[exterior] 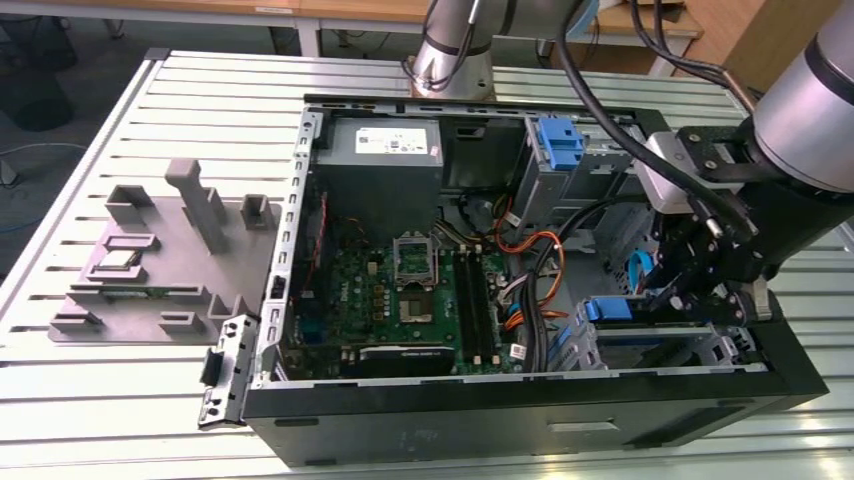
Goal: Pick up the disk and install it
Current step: 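Insert the first disk wire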
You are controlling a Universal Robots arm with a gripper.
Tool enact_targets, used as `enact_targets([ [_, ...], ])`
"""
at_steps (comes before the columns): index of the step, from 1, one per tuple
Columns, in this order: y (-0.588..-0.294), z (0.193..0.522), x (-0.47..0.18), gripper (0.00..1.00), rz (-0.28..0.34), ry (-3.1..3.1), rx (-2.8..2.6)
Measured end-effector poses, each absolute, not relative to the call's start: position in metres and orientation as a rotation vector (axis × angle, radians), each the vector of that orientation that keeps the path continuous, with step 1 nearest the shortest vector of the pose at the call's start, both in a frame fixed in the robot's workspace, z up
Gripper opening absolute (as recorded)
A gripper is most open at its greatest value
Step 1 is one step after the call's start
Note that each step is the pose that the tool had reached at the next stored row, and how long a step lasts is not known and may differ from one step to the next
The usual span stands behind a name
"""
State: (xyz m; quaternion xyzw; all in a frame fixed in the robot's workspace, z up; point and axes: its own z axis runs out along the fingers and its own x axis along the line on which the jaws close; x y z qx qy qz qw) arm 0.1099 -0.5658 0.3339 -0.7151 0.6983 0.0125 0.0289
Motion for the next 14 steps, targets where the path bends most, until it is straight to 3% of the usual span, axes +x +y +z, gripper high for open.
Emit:
enact_targets([
  [14, -0.566, 0.352, 0.110, 0.29, 0.038, 2.154, -2.206],
])
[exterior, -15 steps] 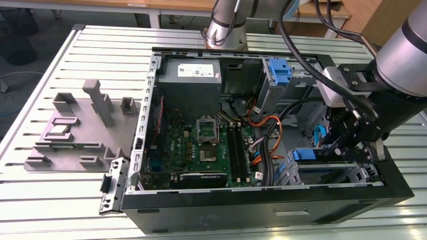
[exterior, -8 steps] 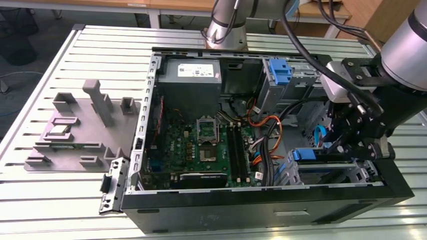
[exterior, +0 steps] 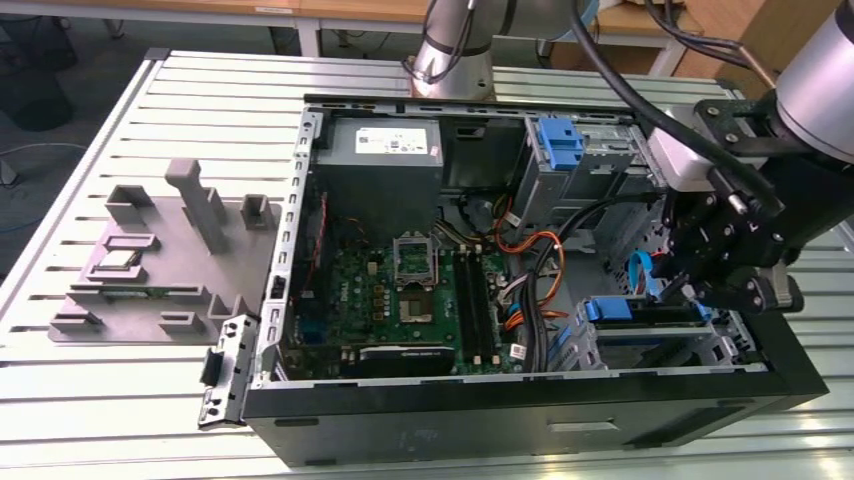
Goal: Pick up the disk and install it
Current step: 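Insert the first disk wire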
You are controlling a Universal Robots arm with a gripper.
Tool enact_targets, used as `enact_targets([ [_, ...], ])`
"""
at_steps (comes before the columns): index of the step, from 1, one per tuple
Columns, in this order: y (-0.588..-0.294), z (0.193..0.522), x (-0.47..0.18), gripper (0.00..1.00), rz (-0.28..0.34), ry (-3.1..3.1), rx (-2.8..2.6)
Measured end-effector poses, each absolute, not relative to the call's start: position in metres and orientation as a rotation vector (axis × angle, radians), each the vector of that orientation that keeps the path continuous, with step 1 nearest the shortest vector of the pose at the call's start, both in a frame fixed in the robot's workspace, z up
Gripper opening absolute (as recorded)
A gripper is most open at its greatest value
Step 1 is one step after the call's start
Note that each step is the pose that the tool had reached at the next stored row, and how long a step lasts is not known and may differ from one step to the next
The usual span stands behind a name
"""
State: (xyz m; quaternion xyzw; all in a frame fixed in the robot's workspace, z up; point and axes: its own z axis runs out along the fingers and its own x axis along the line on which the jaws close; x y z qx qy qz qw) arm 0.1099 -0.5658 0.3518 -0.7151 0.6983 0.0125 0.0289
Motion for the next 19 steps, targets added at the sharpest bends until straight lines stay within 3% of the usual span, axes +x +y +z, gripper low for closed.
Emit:
enact_targets([
  [19, -0.5658, 0.3573, 0.1168, 0.29, 0.044, 2.156, -2.202],
])
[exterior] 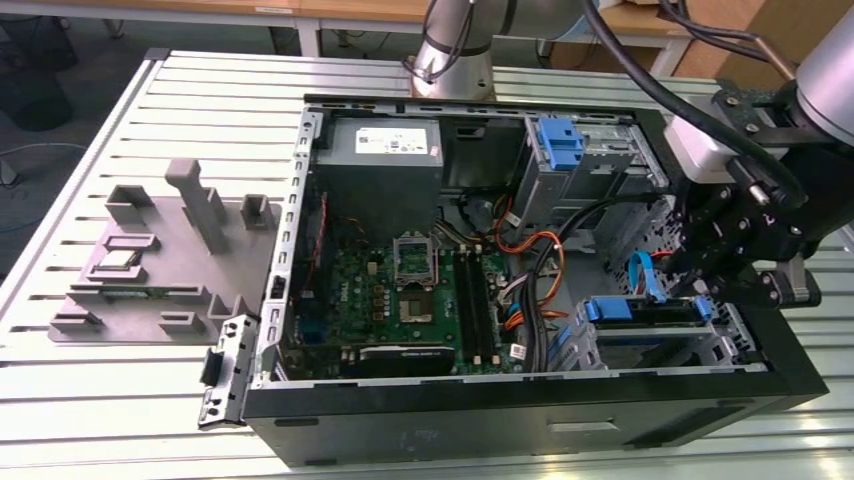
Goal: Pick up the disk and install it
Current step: 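Insert the first disk wire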
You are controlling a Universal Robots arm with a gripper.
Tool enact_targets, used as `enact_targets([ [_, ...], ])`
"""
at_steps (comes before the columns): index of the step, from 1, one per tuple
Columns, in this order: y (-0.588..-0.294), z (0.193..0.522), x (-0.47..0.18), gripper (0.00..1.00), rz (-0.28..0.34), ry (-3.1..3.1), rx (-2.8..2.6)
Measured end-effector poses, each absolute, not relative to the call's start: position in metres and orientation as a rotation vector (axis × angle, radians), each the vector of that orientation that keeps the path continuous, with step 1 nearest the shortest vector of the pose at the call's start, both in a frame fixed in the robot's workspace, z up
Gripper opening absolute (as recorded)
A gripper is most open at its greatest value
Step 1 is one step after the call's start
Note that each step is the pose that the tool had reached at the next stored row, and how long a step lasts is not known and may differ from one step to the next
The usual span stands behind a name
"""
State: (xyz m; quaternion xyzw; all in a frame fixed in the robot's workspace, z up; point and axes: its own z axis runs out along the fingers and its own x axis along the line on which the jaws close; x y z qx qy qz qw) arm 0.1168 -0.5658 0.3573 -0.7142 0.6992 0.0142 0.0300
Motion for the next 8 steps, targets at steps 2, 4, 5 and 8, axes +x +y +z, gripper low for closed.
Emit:
enact_targets([
  [2, -0.5658, 0.3570, 0.1169, 0.29, 0.043, 2.176, -2.181],
  [4, -0.5658, 0.3569, 0.1169, 0.29, 0.042, 2.194, -2.163],
  [5, -0.5659, 0.3569, 0.1169, 0.29, 0.042, 2.195, -2.162],
  [8, -0.5658, 0.3568, 0.1169, 0.29, 0.042, 2.195, -2.162],
])
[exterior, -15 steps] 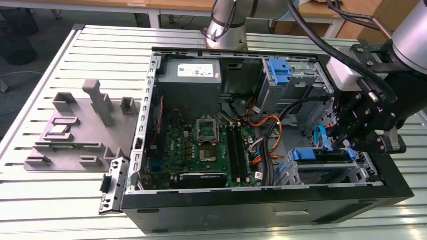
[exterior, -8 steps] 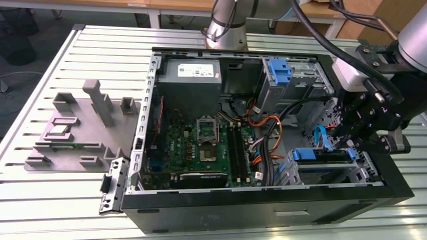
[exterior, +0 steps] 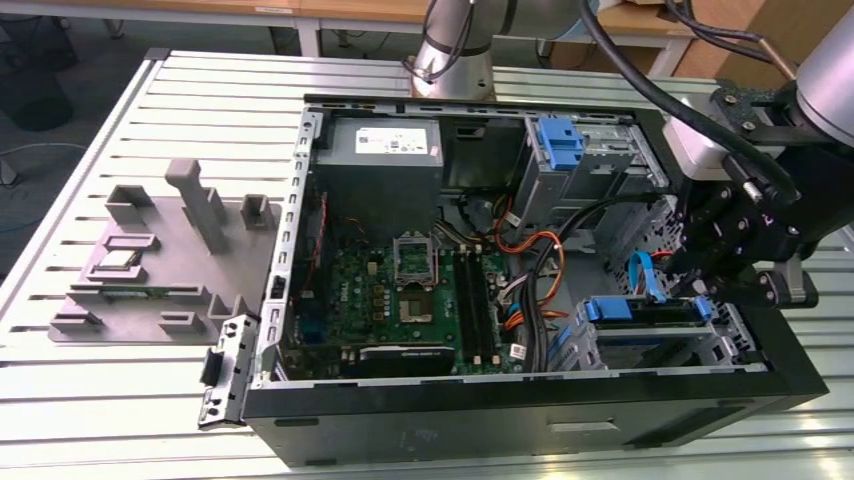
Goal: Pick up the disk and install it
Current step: 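Insert the first disk wire, then insert the second disk wire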
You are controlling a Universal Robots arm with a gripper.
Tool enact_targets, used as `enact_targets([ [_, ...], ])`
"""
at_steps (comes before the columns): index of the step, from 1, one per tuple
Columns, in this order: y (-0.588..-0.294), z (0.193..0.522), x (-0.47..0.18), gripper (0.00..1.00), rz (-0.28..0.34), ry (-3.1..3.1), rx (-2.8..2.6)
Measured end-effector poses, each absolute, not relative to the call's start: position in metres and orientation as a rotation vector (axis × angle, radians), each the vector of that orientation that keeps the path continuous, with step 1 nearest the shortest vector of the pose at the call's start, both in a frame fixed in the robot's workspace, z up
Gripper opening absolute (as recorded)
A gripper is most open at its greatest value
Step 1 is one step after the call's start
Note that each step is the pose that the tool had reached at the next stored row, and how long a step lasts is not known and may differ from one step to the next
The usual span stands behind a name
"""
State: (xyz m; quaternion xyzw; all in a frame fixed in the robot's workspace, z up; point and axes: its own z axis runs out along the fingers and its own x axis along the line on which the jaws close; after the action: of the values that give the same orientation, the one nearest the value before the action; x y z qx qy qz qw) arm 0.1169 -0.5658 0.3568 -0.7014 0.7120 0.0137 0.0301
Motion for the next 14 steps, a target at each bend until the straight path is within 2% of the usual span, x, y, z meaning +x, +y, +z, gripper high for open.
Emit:
enact_targets([
  [3, -0.5658, 0.3564, 0.1172, 0.29, 0.069, 2.207, -2.173],
  [14, -0.5658, 0.3566, 0.1172, 0.29, 0.068, 2.209, -2.171],
])
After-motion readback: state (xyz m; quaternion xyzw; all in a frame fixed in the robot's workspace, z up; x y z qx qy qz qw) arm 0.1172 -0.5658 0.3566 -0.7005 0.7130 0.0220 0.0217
